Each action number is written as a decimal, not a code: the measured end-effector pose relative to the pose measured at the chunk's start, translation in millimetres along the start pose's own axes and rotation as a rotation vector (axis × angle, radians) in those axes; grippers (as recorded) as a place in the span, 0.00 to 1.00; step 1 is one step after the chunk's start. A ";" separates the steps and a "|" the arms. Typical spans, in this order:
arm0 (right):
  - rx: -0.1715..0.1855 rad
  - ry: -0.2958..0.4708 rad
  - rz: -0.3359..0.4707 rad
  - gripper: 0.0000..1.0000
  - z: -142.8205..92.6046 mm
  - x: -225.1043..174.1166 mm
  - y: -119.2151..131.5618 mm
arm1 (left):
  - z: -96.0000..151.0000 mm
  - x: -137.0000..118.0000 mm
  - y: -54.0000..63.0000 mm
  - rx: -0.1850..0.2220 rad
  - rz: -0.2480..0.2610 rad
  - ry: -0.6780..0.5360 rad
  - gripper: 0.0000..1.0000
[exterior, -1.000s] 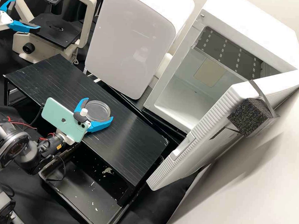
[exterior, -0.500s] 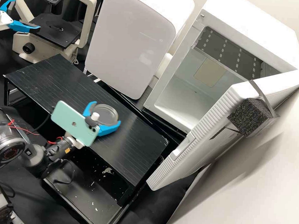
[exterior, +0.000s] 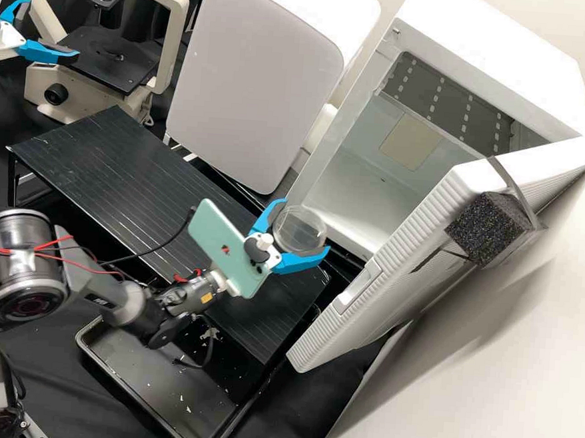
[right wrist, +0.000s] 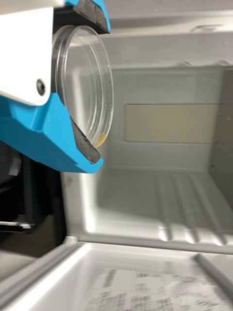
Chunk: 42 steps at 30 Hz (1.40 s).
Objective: Place the petri dish in the incubator
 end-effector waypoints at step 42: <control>-0.062 -0.069 -0.055 0.00 33.7 152.1 -33.7 | 0.0 0.0 0.0 0.000 0.000 0.000 1.00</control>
